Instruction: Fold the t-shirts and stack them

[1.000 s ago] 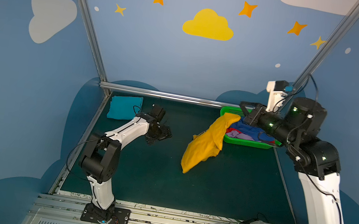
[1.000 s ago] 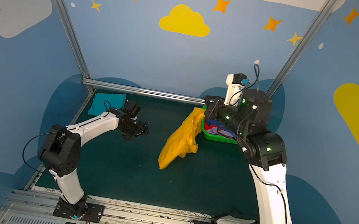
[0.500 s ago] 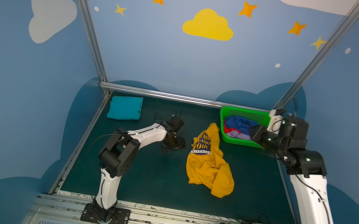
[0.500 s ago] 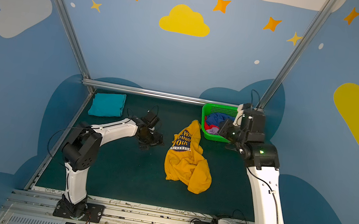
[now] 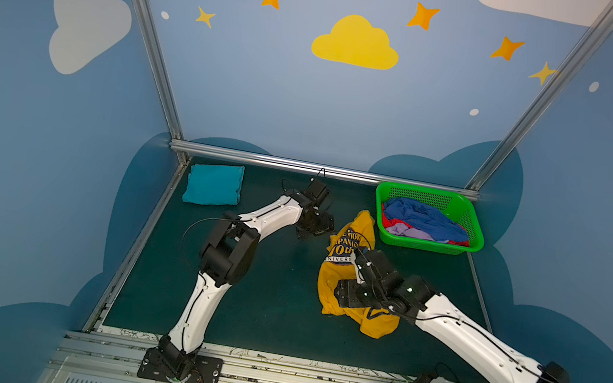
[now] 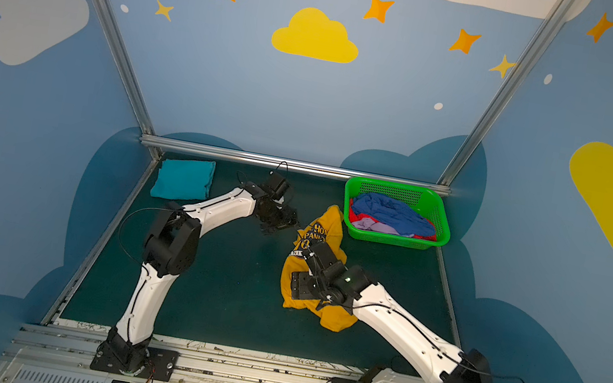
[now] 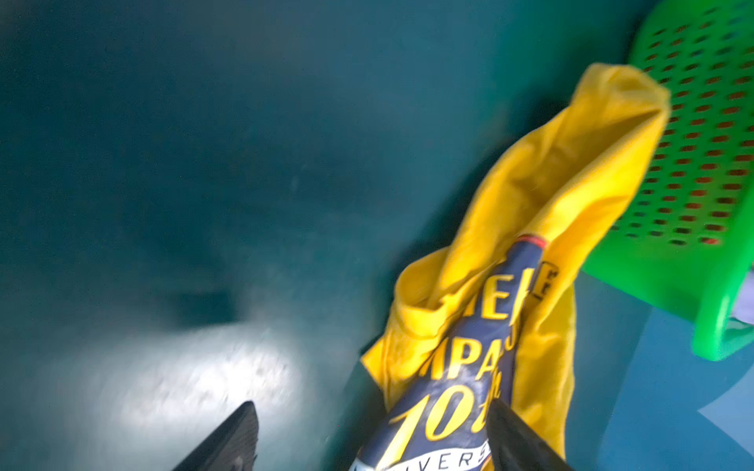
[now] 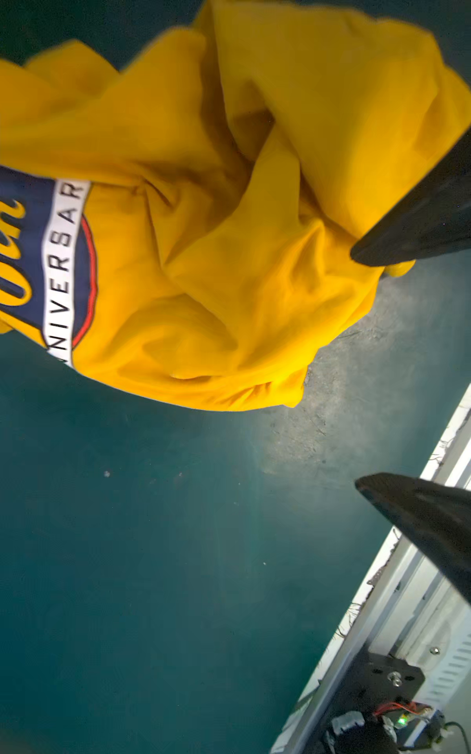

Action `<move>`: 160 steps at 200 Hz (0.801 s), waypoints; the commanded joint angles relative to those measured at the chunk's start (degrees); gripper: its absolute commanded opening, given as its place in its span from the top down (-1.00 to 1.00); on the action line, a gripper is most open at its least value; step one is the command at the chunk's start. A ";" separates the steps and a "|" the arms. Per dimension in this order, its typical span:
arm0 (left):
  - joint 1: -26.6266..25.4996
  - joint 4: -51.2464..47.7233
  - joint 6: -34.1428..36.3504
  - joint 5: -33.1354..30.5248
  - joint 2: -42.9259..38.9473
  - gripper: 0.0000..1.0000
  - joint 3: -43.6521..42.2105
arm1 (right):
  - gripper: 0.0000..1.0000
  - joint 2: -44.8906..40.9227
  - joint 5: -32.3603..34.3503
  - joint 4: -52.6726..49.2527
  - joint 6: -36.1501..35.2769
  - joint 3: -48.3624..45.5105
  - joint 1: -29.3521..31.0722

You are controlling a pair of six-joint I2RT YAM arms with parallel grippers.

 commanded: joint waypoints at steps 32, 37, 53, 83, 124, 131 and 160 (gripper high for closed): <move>0.01 1.04 -1.79 5.26 7.95 -0.44 5.43 | -0.56 13.69 -4.71 10.92 7.63 -1.33 1.52; -0.14 1.32 -2.03 5.69 8.22 -0.40 5.43 | -0.58 14.91 -5.17 12.30 8.07 -1.60 1.52; -0.32 2.03 -2.72 6.43 9.02 -0.16 5.43 | -0.59 18.15 -5.40 17.02 9.69 -2.50 1.52; -0.58 3.83 -4.43 8.32 10.25 0.35 5.25 | 0.58 20.34 -3.56 19.56 11.47 -3.36 -0.45; -0.41 5.25 -6.16 10.52 10.66 0.87 5.87 | 1.00 10.00 -4.54 12.13 7.78 -2.84 -9.39; -0.41 5.16 -6.04 10.46 10.34 0.93 5.87 | 1.00 6.88 -4.54 9.87 6.70 -2.24 -11.21; -0.35 4.33 -5.30 9.17 8.26 0.93 5.45 | 1.00 -4.95 -2.73 3.09 2.39 0.11 -17.67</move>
